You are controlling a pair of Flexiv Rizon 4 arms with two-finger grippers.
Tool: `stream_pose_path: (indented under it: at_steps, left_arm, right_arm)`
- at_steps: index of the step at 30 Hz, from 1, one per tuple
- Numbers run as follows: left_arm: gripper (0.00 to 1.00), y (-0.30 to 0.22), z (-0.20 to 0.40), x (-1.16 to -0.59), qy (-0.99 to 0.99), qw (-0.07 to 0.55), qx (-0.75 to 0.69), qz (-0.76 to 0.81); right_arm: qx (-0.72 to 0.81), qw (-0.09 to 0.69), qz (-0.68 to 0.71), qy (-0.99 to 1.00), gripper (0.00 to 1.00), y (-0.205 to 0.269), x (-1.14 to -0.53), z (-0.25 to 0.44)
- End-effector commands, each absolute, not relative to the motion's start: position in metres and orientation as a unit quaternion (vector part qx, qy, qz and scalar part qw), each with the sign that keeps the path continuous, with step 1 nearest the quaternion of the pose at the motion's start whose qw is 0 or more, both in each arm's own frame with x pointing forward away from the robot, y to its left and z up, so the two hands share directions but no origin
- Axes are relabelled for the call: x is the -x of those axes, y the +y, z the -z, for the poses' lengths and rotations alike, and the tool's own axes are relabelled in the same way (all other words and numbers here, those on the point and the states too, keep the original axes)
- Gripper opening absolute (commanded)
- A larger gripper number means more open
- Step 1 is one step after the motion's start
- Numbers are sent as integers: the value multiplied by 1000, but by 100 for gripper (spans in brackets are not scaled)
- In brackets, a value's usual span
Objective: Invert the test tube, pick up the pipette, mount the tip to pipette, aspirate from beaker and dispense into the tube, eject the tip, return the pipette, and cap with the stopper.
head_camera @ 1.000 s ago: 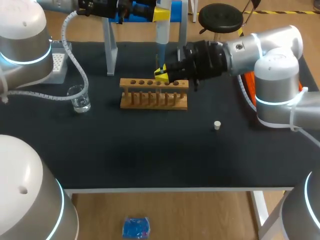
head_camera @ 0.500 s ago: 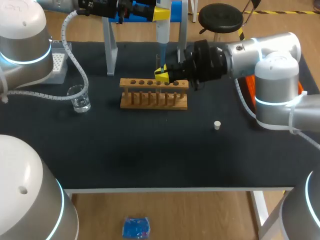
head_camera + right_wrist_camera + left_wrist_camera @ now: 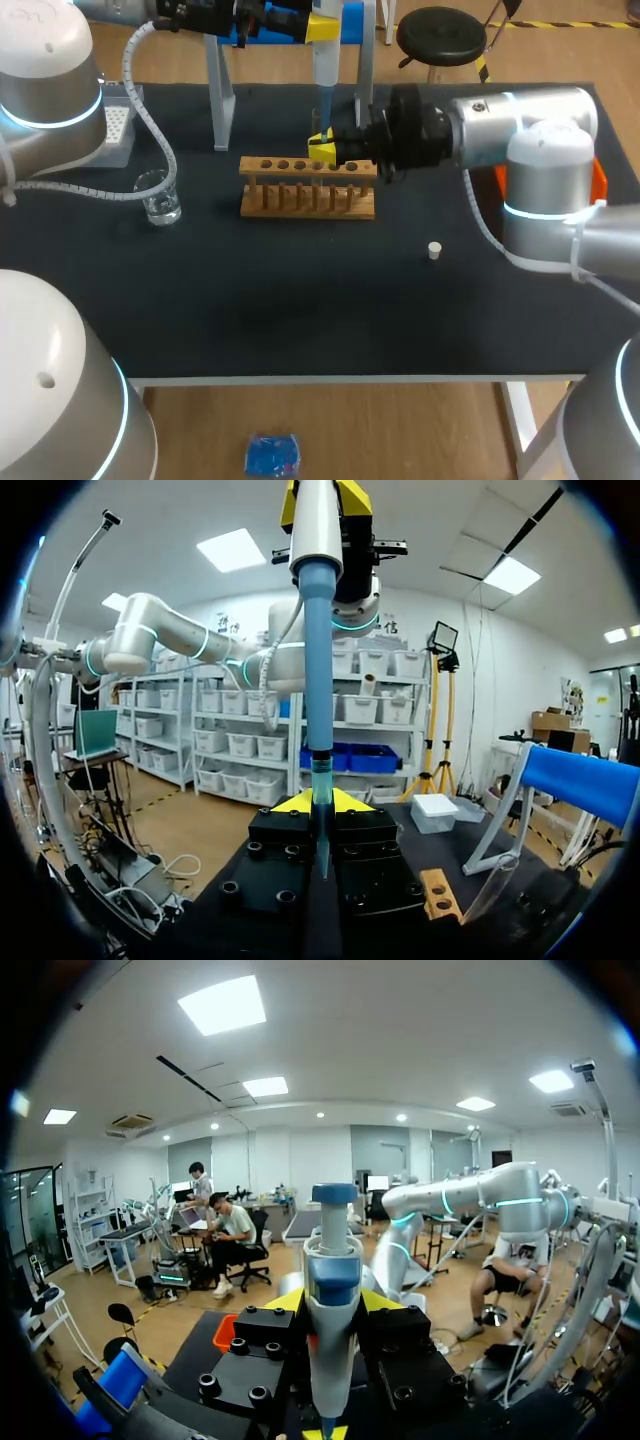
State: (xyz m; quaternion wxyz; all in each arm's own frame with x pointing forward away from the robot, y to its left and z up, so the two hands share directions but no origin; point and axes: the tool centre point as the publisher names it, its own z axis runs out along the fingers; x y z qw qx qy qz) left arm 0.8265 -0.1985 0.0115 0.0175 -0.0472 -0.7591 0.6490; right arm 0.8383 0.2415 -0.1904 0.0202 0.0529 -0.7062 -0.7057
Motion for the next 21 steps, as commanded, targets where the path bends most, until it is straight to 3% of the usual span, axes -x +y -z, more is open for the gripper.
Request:
stream_pose_path:
  at_steps: [1,21]
  left_arm:
    - [0,-199,-10,-826,-759,18,48,-649]
    - [0,-199,-10,-826,-759,18,48,-649]
  right_arm:
    - [-50,10,710,-702,0,242,-836,190]
    - [-53,-7,714,-698,0,240,-836,183]
